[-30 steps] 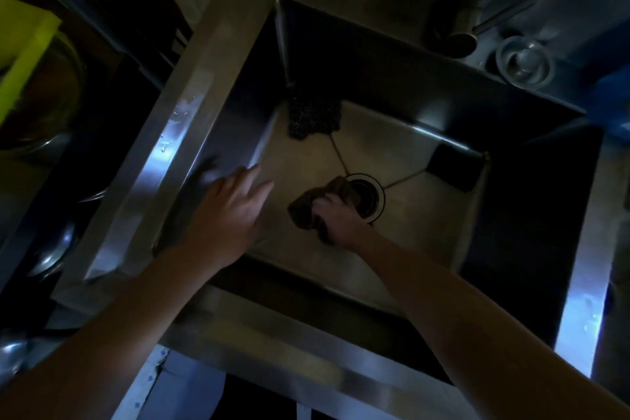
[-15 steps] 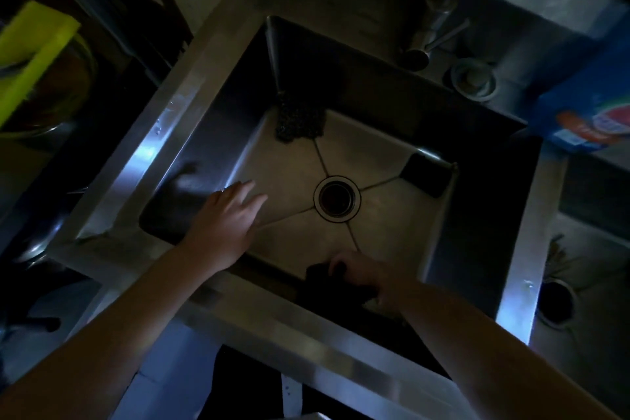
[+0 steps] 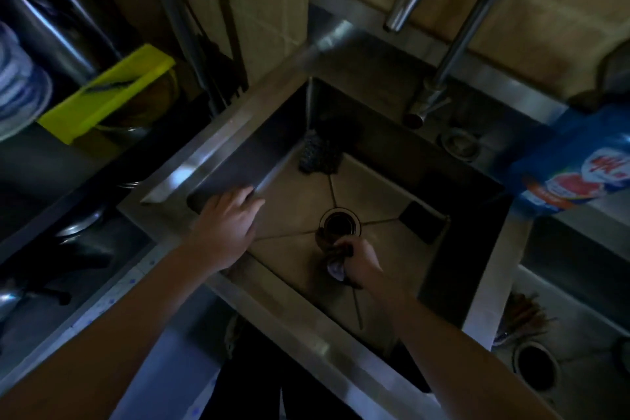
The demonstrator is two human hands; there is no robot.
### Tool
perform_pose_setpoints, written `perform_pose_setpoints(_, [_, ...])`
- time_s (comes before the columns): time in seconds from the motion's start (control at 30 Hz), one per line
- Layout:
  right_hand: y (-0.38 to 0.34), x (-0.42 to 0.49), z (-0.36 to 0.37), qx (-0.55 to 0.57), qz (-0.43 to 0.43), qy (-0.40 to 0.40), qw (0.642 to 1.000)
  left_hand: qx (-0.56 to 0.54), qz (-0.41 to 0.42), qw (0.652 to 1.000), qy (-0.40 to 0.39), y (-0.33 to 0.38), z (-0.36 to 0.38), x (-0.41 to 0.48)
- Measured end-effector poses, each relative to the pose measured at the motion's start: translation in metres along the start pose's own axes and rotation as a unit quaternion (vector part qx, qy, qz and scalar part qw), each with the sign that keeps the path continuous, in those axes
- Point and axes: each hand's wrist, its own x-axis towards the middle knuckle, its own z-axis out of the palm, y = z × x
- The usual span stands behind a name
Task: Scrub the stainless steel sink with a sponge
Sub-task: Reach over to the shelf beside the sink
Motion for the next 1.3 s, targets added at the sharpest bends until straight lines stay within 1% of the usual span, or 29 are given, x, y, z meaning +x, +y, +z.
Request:
perform_pose_setpoints(0.07, [-0.018,-0.007,-0.008,-0.03,-0.057,0.0,0.998,0.01,-0.008,1.0,0.011,-0.005,-0.008,-0.003])
perform_pose_setpoints(0.17, [-0.043,-0.013,-0.015,-0.038,-0.111,0.028,0.993,0.008,-0.015,0.999,0.027,-0.017,-0.022,-0.006])
perform_pose_setpoints(0.37, [-0.106,-0.018,-0.021,-0.07,-0.157,0.086,0.981,0.021,-0.037,0.998,0.056,-0.052,-0.056,-0.008])
perform_pose_setpoints(0.47, [-0.14,-0.02,-0.024,-0.065,-0.175,0.101,0.977,0.043,-0.047,0.994,0.086,-0.075,-0.082,-0.009])
perform_pose_setpoints(0.6, [-0.186,-0.022,-0.025,-0.064,-0.22,0.124,0.966,0.045,-0.053,0.992,0.106,-0.11,-0.118,-0.011])
perform_pose_setpoints(0.7, [-0.219,-0.019,-0.03,-0.078,-0.23,0.132,0.961,0.048,-0.07,0.989,0.122,-0.134,-0.142,-0.014])
perform_pose_setpoints(0.83, [-0.26,-0.015,-0.039,-0.117,-0.254,0.111,0.954,0.057,-0.094,0.983,0.147,-0.162,-0.173,-0.02])
perform_pose_setpoints(0.97, [-0.272,-0.013,-0.028,-0.18,-0.234,0.101,0.95,0.053,-0.103,0.981,0.158,-0.182,-0.192,-0.024])
perform_pose_setpoints(1.17, [-0.289,-0.01,-0.006,-0.178,-0.214,0.086,0.957,0.058,-0.112,0.978,0.164,-0.207,-0.203,-0.03])
perform_pose_setpoints(1.23, [-0.308,-0.014,-0.001,-0.184,-0.234,0.1,0.95,0.056,-0.117,0.978,0.166,-0.218,-0.209,-0.033])
perform_pose_setpoints(1.3, [-0.333,-0.018,0.0,-0.186,-0.279,0.1,0.937,0.061,-0.13,0.975,0.171,-0.228,-0.216,-0.037])
